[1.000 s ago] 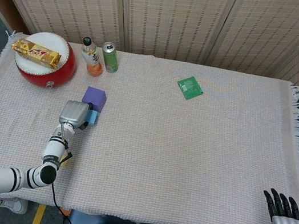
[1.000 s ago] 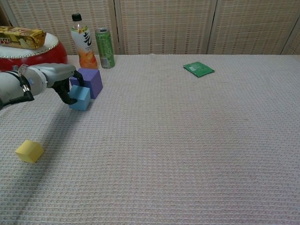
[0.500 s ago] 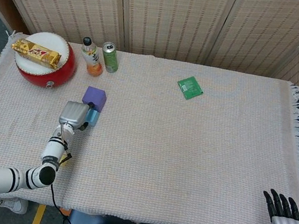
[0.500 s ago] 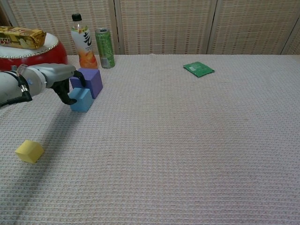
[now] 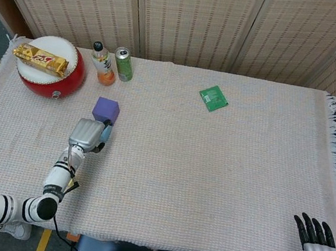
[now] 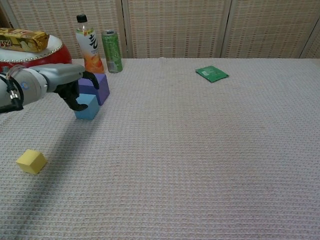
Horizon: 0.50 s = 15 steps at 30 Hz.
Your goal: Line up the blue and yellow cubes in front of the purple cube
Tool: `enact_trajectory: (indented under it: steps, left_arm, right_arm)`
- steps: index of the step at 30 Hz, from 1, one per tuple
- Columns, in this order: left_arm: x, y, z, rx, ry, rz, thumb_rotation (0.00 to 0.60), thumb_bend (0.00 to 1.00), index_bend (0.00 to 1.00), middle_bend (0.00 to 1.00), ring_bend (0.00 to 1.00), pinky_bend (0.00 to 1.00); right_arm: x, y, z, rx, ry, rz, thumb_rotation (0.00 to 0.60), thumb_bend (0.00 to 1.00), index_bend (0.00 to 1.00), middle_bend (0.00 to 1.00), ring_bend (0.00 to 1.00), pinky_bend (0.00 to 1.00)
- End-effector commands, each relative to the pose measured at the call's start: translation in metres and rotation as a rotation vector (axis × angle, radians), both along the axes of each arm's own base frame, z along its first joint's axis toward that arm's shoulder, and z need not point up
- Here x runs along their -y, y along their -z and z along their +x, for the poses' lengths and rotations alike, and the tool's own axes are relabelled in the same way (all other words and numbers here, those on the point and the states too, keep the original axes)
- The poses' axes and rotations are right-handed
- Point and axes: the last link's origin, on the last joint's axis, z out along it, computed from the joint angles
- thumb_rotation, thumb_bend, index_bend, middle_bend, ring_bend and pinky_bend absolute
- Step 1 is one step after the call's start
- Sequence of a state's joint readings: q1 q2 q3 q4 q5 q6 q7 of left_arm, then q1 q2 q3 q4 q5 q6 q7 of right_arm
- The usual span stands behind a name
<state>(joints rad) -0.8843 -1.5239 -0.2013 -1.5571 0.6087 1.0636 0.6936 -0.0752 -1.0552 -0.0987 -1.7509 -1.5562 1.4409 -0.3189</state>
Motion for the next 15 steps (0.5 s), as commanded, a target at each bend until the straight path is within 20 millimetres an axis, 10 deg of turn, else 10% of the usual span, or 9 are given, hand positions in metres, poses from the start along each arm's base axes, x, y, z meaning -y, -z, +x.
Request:
enact_trajectory:
  steps: [1, 15]
  left_arm:
    - [0.024, -0.013, 0.000, 0.048, 0.026, -0.018, 0.600, 0.38, 0.24, 1.00, 1.00, 1.00]
    - [0.045, -0.003, -0.042, 0.024, -0.088, -0.123, 0.600, 0.38, 0.28, 1.00, 1.00, 1.00]
  right_arm:
    - [-0.001, -0.001, 0.001, 0.002, -0.006, -0.002, 0.462, 0.02, 0.00, 0.00, 0.00, 0.00]
    - [-0.002, 0.001, 0.003, 0.003, -0.014, 0.005, 0.462, 0.02, 0.00, 0.00, 0.00, 0.00]
